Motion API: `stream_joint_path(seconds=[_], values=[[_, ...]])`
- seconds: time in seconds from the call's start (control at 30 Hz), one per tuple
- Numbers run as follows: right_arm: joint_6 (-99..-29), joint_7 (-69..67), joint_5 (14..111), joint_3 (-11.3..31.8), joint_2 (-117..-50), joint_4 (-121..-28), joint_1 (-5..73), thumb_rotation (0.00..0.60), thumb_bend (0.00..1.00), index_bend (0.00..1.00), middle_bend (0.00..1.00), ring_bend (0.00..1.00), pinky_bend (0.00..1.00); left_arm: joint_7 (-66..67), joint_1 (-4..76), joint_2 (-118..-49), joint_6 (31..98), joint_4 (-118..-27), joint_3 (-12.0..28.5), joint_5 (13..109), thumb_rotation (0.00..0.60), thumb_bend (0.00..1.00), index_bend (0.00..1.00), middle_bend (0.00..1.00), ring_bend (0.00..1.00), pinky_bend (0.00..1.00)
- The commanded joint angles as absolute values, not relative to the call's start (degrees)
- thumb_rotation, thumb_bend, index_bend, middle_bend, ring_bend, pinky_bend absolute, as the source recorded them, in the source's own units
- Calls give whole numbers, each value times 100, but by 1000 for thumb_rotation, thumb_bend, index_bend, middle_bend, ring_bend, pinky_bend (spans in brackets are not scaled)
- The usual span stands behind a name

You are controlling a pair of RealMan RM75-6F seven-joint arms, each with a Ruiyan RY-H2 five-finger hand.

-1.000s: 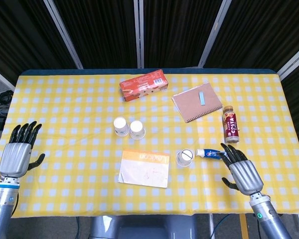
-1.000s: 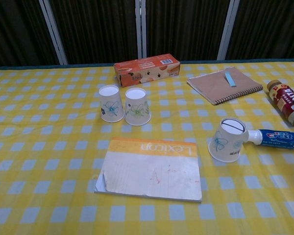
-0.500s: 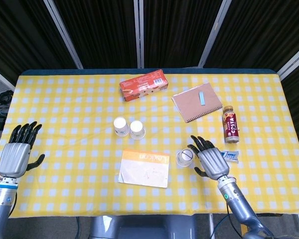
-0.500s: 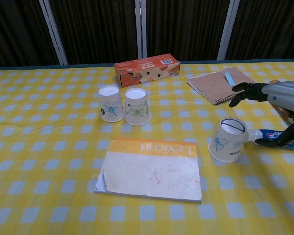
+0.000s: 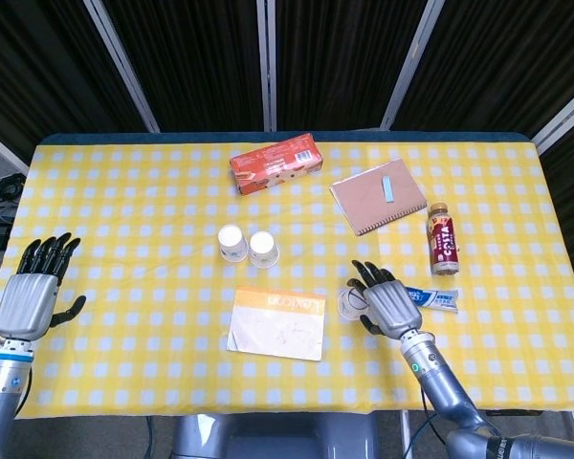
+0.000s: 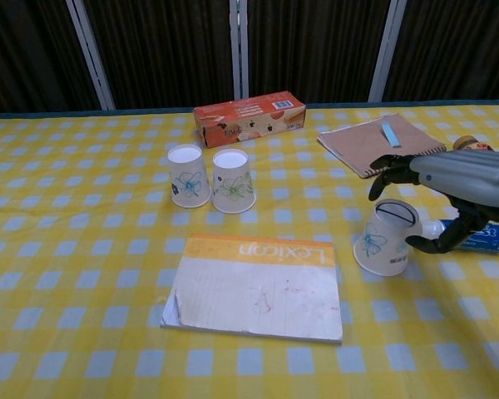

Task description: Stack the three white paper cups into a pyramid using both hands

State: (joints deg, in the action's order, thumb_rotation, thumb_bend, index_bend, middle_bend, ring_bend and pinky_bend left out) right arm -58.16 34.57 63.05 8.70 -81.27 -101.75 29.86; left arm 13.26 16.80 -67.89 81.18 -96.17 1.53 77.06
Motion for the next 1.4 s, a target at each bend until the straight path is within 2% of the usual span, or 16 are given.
stream_joint_path(seconds=[0.03,0.27,0.5,0.8,1.1,1.27,1.4], values=[[-5852,3520,6217,822,-8170,-10165,3037,600,292,259,0,0,187,1319,1669,-6785,8089,-9615,173,7707,600,310,0,0,0,0],[-5915,3515,6110,782,-8225,-10061,3113,600,295,295,18,0,196,1335,1637,-6779,8054,-9628,207,7758,600,309,0,0,0,0],[-5994,3393,6085,736,-8263,-9907,3153,600,310,411,113,0,236,1329,1607,-6775,8005,-9630,252,7791,600,310,0,0,0,0],[-6125,3226,6383,785,-8308,-9981,3240,600,310,432,137,0,264,1286,1566,-6752,8004,-9637,294,7835,600,309,0,0,0,0],[-6162,3446,6351,1397,-8441,-10084,3782,600,309,435,137,0,269,1023,1540,-6675,7907,-9572,388,7768,600,310,0,0,0,0],[-5823,3636,5689,1863,-8764,-9852,4364,600,308,437,138,0,271,882,1588,-6649,7709,-9488,435,7672,600,309,0,0,0,0],[-5796,3808,5404,2039,-8974,-9686,4683,600,309,439,138,0,274,802,1608,-6643,7624,-9446,464,7629,600,310,0,0,0,0]])
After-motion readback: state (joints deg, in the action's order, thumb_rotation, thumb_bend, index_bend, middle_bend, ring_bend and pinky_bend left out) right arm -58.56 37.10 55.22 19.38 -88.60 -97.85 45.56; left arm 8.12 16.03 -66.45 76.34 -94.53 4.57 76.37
